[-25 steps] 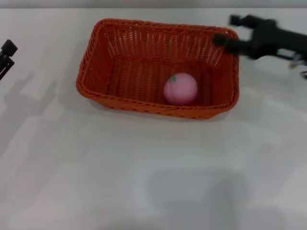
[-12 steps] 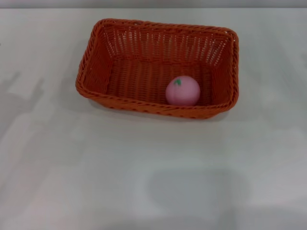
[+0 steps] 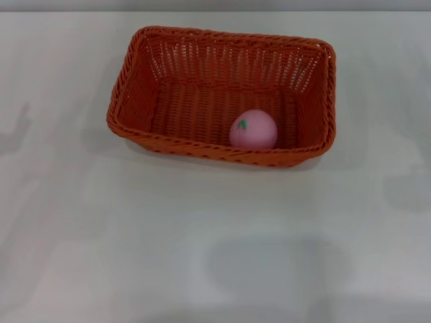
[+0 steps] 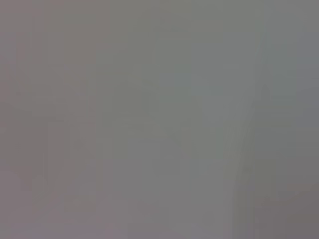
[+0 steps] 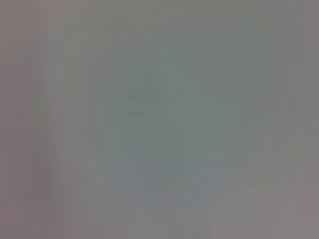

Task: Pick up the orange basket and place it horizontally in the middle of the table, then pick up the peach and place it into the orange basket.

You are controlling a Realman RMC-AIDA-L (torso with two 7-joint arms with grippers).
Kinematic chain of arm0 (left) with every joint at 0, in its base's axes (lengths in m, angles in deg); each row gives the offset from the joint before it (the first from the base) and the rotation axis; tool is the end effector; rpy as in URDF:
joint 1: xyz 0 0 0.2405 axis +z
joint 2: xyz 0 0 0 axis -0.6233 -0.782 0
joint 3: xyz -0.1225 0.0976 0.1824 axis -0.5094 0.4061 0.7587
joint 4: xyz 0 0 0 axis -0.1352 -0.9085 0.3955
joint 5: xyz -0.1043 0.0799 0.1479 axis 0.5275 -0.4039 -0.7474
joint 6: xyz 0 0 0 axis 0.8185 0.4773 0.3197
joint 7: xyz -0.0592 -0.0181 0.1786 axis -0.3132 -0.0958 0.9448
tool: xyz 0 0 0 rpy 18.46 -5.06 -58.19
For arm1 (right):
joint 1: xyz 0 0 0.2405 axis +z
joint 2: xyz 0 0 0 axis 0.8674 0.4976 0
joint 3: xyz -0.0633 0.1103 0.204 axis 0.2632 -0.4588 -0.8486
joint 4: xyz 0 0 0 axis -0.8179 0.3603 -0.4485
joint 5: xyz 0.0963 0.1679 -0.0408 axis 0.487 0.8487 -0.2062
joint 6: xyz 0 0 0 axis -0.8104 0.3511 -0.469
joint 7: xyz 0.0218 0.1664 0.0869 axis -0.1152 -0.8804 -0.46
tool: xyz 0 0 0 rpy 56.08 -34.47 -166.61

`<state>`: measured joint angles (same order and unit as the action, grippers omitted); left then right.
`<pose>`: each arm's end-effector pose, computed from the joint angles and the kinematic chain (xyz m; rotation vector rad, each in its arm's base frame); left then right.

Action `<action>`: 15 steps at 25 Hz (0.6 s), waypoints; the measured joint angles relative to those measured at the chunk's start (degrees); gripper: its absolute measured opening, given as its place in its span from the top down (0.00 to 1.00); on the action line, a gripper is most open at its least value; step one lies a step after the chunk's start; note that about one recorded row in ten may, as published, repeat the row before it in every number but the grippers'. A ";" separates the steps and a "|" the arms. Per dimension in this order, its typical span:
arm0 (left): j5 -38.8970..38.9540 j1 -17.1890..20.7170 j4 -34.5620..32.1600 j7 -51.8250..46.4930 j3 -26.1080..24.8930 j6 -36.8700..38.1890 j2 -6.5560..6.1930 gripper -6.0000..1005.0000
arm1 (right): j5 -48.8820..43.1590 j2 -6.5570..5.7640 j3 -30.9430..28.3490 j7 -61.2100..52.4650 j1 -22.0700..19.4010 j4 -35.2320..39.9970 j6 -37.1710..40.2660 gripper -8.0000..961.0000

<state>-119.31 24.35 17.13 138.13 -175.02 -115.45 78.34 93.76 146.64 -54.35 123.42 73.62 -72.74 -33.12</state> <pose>-0.3118 0.3160 0.0613 -1.6495 -0.5027 -0.9595 0.3907 0.2868 0.0860 -1.5380 0.6735 0.7018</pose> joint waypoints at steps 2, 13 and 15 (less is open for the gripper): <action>2.00 -0.01 -0.99 1.85 0.00 0.02 0.01 0.29 | 0.00 0.00 -1.58 3.51 -0.10 -2.02 0.22 0.11; 7.83 -0.17 -5.27 6.50 0.28 1.04 0.13 0.29 | -0.02 -0.02 -2.16 9.05 -0.89 -4.55 0.53 0.11; 7.82 -0.08 -5.32 6.78 0.38 0.91 0.21 0.29 | -0.03 -0.02 -2.17 9.06 -1.09 -4.57 0.56 0.11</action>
<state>-111.49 24.27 11.81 144.91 -174.64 -114.54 78.55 93.73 146.63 -56.52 132.49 72.53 -77.32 -32.56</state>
